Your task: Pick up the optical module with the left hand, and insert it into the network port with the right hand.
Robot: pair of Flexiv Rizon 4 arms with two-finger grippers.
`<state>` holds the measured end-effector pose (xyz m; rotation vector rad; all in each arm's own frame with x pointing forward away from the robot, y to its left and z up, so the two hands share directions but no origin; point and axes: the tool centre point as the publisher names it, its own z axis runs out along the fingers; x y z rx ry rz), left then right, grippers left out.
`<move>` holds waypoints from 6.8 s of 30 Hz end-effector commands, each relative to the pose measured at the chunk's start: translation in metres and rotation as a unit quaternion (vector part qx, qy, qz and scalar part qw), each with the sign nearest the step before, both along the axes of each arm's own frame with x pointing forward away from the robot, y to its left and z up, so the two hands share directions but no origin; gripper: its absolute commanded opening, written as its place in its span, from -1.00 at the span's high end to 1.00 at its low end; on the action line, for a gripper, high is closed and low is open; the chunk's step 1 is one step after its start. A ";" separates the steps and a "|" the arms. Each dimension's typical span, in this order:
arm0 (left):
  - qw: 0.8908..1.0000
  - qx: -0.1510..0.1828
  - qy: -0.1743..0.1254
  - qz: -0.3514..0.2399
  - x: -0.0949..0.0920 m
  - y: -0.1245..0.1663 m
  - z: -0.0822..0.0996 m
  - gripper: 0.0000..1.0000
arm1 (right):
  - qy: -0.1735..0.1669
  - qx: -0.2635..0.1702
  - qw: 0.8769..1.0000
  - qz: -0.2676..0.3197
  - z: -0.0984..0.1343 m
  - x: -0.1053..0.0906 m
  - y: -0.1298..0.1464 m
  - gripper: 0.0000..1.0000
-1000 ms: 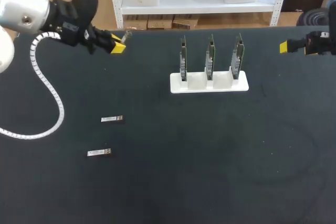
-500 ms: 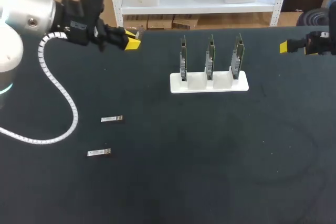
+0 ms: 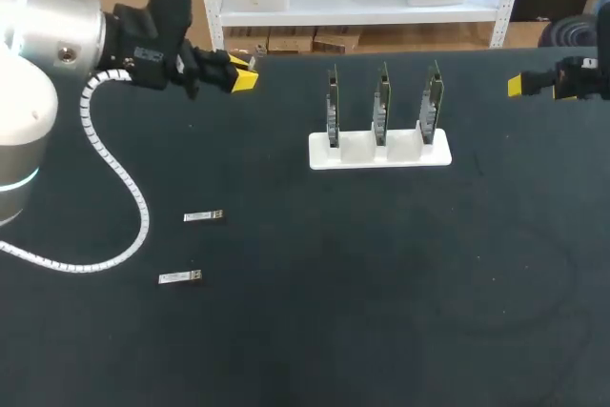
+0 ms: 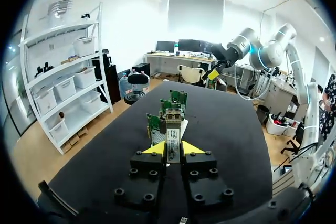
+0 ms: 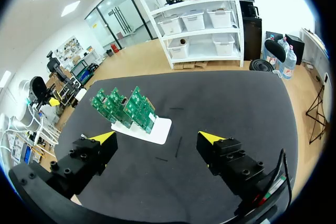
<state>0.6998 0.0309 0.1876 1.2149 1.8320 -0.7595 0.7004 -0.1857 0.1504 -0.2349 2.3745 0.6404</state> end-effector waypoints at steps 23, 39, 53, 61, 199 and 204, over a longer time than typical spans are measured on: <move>0.994 -0.094 -0.018 -0.051 0.022 -0.082 0.013 1.00 | 0.000 -0.002 1.000 -0.002 0.000 -0.001 0.001 -1.00; 0.988 -0.119 0.009 -0.096 0.039 -0.096 0.006 1.00 | 0.000 -0.002 1.000 -0.002 0.000 -0.001 0.001 -1.00; 0.982 -0.142 0.028 -0.122 0.041 -0.114 -0.004 1.00 | 0.000 -0.002 1.000 -0.002 0.000 -0.001 0.001 -1.00; 0.980 -0.155 0.029 -0.126 0.044 -0.119 -0.010 1.00 | 0.000 -0.002 1.000 -0.002 0.000 -0.001 0.001 -1.00; 0.983 -0.154 0.034 -0.094 0.069 -0.117 -0.027 1.00 | 0.000 -0.002 1.000 -0.002 0.000 -0.001 0.001 -1.00; 0.983 -0.154 0.034 -0.094 0.069 -0.117 -0.027 1.00 | 0.000 -0.002 1.000 -0.002 0.000 -0.001 0.001 -1.00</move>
